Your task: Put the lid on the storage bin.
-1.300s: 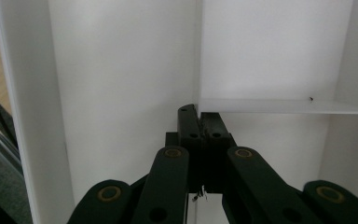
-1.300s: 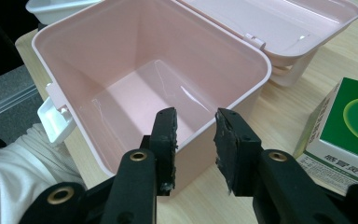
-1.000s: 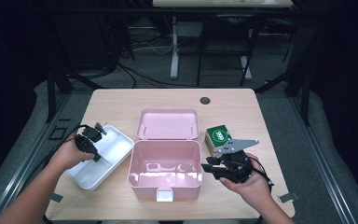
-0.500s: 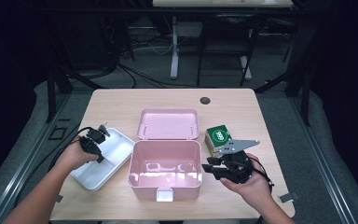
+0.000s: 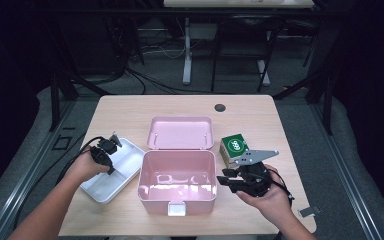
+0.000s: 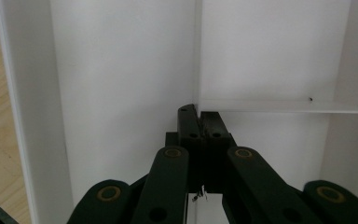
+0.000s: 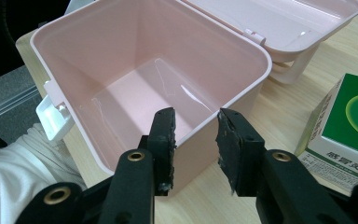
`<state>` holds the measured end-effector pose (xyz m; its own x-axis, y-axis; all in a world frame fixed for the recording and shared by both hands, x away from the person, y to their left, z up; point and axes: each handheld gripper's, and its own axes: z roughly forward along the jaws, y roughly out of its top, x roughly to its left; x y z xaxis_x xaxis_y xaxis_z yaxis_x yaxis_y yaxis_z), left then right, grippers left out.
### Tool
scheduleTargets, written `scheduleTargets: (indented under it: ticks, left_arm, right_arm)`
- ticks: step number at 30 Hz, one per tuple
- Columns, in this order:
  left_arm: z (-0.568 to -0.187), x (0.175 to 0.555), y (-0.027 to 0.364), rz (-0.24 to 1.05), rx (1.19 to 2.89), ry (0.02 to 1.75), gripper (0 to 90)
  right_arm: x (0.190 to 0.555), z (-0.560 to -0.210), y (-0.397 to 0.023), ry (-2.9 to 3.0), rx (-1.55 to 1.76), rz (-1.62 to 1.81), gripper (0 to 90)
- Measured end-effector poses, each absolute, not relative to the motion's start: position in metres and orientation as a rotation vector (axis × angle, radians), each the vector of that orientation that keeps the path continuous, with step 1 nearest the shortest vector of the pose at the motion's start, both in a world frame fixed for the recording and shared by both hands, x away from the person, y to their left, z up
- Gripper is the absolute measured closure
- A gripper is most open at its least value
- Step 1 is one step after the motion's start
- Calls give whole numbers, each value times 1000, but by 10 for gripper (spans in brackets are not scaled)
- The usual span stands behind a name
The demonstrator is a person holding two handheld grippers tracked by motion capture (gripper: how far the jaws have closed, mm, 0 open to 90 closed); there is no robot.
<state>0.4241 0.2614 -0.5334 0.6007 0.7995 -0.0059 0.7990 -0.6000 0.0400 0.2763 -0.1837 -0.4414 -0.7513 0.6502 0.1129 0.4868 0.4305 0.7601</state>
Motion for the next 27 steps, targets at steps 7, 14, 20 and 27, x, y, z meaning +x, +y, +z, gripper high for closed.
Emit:
scheduleTargets:
  ticks: [7,14,20,27]
  left_arm:
    - [-534,423,260,24,2777,1386,887]
    - [-517,417,268,47,2698,1377,827]
    - [-501,410,277,73,2597,1374,743]
    - [-486,399,278,108,2494,1332,645]
  right_arm:
    - [276,-442,-187,2481,1009,1223,663]
    - [276,-440,-185,2478,1002,1222,656]
    - [279,-437,-185,2472,1006,1213,643]
    - [289,-433,-185,2487,1018,1164,575]
